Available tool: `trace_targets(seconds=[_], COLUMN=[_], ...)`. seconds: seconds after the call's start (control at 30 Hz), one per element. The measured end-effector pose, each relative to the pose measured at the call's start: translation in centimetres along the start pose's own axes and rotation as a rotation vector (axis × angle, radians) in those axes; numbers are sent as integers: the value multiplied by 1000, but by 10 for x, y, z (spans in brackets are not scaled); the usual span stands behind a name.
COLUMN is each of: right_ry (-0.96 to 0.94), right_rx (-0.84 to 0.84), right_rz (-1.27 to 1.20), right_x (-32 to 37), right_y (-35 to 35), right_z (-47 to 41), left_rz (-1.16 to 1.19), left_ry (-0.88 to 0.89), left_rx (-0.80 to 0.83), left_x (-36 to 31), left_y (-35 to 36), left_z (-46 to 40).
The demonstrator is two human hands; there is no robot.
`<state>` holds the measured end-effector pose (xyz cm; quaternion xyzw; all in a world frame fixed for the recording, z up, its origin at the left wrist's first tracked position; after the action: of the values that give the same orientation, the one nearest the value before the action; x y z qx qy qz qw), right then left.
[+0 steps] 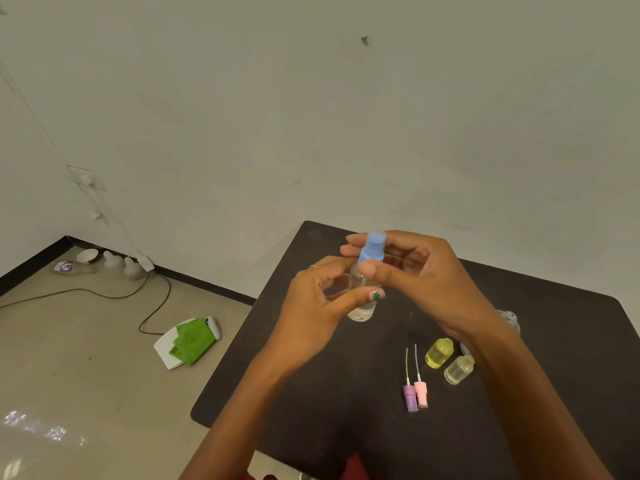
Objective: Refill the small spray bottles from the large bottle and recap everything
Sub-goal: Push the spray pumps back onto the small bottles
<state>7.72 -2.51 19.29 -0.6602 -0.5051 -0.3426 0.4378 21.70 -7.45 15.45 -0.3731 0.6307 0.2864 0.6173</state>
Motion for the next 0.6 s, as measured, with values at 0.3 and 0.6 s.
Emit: trace_targets(seconds=[0.3,0.6], right_ry=[-81,-19], right_rx=[-146,-59], right_rz=[74,101], right_x=[-4,-10], right_y=[9,7], right_z=[0,-1], left_rz=[-20,-18], left_ry=[37,-13], left_rx=[-117,-114], left_x=[3,14], left_y=[3,3], left_z=[-1,-6])
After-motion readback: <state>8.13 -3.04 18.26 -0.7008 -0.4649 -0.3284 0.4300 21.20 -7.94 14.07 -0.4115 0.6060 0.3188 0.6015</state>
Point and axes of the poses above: each hand's wrist, its own z-axis away from the middle knuckle, its own y-axis out of the palm, x = y × z, the point moved 1 cm from there along -z, towards the middle knuckle, and after that the axes turned 9 degrees about -y, right-handed, at the moved point
